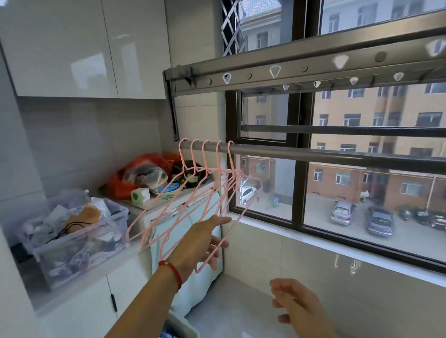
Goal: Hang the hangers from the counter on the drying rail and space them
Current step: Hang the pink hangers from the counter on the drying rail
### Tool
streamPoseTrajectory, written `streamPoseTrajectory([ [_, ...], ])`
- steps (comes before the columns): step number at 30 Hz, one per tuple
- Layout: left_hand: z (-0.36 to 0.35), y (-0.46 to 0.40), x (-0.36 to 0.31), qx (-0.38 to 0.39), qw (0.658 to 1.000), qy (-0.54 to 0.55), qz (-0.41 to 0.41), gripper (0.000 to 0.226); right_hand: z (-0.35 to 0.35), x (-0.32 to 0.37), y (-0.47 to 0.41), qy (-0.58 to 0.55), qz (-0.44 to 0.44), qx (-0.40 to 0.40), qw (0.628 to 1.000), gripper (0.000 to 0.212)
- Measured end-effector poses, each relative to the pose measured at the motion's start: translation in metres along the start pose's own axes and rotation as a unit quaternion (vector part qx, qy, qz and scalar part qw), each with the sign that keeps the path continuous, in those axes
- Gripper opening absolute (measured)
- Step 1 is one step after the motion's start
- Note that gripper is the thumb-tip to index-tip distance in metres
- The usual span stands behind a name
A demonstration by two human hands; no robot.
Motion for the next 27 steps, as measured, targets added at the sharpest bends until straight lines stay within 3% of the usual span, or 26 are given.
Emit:
streamPoseTrajectory([
  [19,0.005,-0.005,0.014,-0.033,0.998,-0.052,-0.010,0.037,0.008,-0.009,0.007,0.030,-0.005,0.000,1.000,0.021],
  [24,0.011,0.010,0.041,-0.057,0.995,-0.079,-0.036,0.026,-0.003,-0.014,0.011,0.041,0.002,0.012,0.999,0.023],
  [27,0.013,0.025,0.067,-0.058,0.996,-0.070,-0.023,0.040,-0.010,-0.016,0.016,0.045,0.003,0.019,0.999,0.023],
])
Point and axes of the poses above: each hand's wrist, its own y-axis away from the middle knuckle, its own z-axis out of the back of the hand, x = y × z, the point moved 3 cm from there along -y, towards the middle knuckle, and after that the axes turned 4 degrees about x, right-handed, at the moved point
